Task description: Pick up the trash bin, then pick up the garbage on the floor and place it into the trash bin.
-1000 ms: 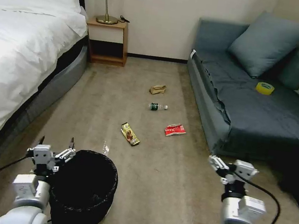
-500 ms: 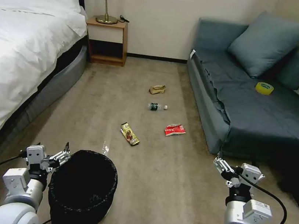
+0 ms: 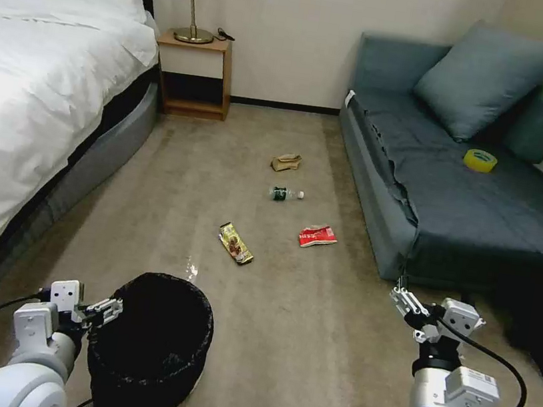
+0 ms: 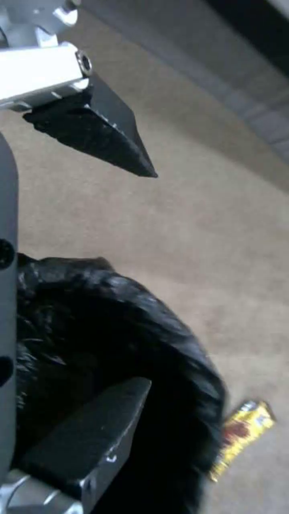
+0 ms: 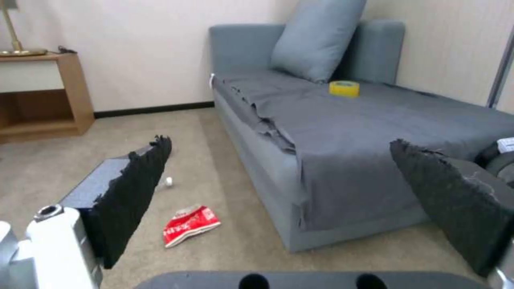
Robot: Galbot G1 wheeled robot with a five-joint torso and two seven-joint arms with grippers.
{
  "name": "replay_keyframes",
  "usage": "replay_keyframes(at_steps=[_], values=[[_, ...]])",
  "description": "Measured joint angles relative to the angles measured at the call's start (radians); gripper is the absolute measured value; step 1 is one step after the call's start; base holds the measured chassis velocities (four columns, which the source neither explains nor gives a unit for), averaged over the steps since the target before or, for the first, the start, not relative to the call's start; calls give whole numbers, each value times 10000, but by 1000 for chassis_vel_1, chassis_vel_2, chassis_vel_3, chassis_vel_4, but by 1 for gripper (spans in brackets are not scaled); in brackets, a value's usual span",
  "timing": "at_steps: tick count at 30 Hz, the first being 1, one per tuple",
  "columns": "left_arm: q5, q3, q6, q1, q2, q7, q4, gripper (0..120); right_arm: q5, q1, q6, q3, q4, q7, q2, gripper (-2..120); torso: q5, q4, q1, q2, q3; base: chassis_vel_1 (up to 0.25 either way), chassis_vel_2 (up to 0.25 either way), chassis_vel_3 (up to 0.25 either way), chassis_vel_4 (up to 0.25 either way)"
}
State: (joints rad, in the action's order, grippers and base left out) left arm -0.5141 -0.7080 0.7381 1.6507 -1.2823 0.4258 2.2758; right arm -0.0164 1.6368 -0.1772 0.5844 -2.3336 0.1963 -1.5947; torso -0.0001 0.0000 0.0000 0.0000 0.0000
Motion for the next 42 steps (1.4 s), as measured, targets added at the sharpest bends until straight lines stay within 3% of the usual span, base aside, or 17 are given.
replay_keyframes(at_steps=[7,22,25,42], values=[[-415,173,53,-119,102,62,-1011,100,114,-6,13,5,7,0,-115,100,0,0,0,0,0,0,0,0,0],[-1185,495,-14,-312,82,183,-1806,98,311,-9,250,6,152,38,-138,100,5,0,0,1,0,0,0,0,0],[-1272,488,-69,-317,79,207,-1870,91,313,-42,265,9,181,51,-139,100,6,0,0,1,-1,0,0,0,0],[-1837,496,-79,-254,-70,225,-1864,29,294,-174,452,80,340,153,-137,100,2,0,0,1,-1,0,0,0,0]])
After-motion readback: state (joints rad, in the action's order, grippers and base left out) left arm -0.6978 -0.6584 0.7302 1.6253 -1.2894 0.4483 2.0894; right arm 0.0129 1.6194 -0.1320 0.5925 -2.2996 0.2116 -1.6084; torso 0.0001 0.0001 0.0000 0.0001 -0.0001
